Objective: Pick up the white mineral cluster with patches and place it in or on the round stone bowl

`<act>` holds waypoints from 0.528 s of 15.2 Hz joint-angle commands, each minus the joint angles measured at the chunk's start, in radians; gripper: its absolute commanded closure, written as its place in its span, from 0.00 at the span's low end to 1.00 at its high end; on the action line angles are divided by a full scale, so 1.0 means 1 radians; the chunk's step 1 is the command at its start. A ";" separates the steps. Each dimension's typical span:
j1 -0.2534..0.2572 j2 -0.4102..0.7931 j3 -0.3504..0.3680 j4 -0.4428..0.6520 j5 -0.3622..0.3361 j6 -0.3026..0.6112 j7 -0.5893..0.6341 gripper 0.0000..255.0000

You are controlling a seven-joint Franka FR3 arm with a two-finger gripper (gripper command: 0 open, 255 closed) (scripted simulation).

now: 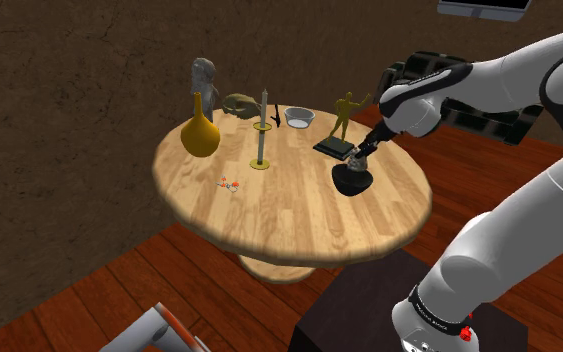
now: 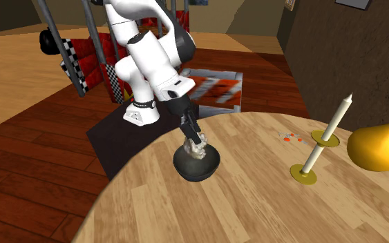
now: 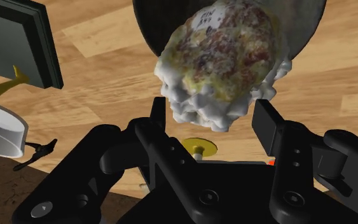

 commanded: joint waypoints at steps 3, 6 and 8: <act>0.030 0.042 -0.023 -0.016 0.076 0.044 -0.068 1.00; 0.049 0.070 -0.037 -0.022 0.131 0.066 -0.117 1.00; 0.049 0.070 -0.037 -0.022 0.131 0.066 -0.117 1.00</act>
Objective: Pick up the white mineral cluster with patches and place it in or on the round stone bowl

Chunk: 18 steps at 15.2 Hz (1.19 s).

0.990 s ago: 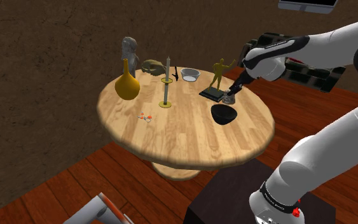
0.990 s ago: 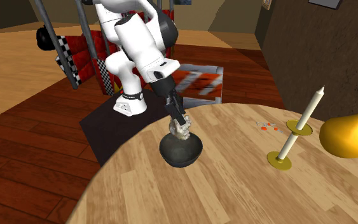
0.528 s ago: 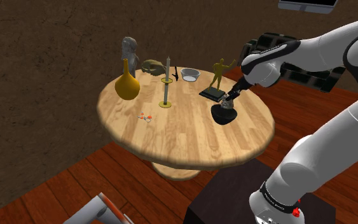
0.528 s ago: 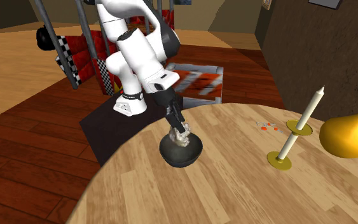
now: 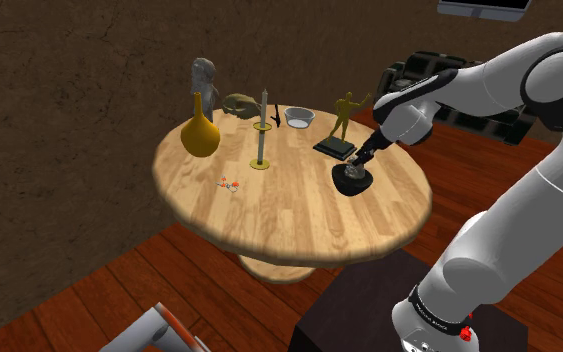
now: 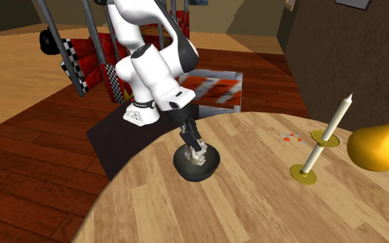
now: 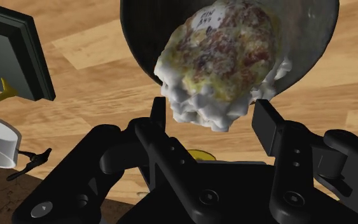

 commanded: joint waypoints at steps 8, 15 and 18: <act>0.001 0.001 -0.001 0.000 0.003 0.002 -0.003 0.00; -0.094 -0.146 0.044 -0.022 -0.198 -0.088 0.139 0.00; -0.096 -0.145 0.046 -0.022 -0.197 -0.088 0.138 0.00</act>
